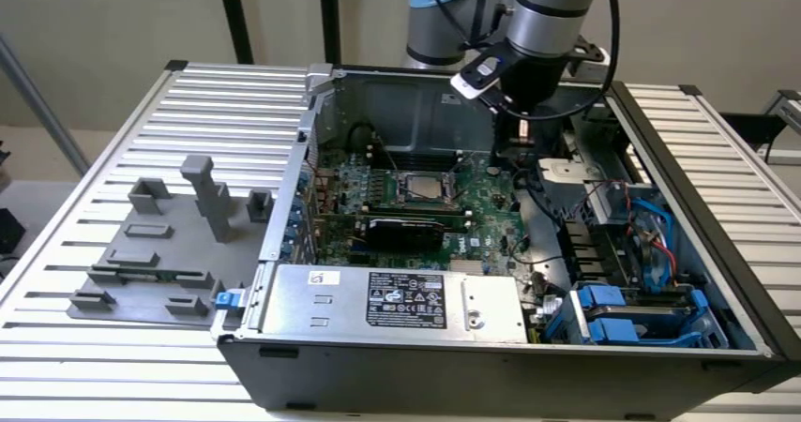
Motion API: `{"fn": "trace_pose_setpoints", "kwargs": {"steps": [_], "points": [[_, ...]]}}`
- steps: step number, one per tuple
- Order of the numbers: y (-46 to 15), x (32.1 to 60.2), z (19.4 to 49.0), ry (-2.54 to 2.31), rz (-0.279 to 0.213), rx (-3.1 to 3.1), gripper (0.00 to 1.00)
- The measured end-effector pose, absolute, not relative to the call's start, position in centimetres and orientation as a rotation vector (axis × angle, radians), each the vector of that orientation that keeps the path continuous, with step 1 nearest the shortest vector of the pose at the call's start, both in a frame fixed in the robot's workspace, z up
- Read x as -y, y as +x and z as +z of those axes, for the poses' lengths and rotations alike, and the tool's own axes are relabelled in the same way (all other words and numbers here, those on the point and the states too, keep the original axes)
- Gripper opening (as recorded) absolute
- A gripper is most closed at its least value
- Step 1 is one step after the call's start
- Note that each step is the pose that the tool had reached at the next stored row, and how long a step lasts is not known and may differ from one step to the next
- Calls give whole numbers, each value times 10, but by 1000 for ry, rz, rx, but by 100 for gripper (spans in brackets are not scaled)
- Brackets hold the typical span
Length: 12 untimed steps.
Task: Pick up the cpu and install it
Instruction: 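Close the cpu cover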
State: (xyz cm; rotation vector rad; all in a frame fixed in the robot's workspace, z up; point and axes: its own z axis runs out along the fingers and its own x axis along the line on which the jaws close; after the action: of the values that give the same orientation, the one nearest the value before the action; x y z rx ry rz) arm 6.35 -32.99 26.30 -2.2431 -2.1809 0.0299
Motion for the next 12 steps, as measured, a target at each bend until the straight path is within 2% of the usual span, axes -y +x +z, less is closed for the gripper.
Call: {"fn": "trace_pose_setpoints", "kwargs": {"steps": [9, 12], "points": [[58, 330, 248, -2242, 32, 2180, 11], [56, 330, 246, -2234, 49, 2173, 11]]}}
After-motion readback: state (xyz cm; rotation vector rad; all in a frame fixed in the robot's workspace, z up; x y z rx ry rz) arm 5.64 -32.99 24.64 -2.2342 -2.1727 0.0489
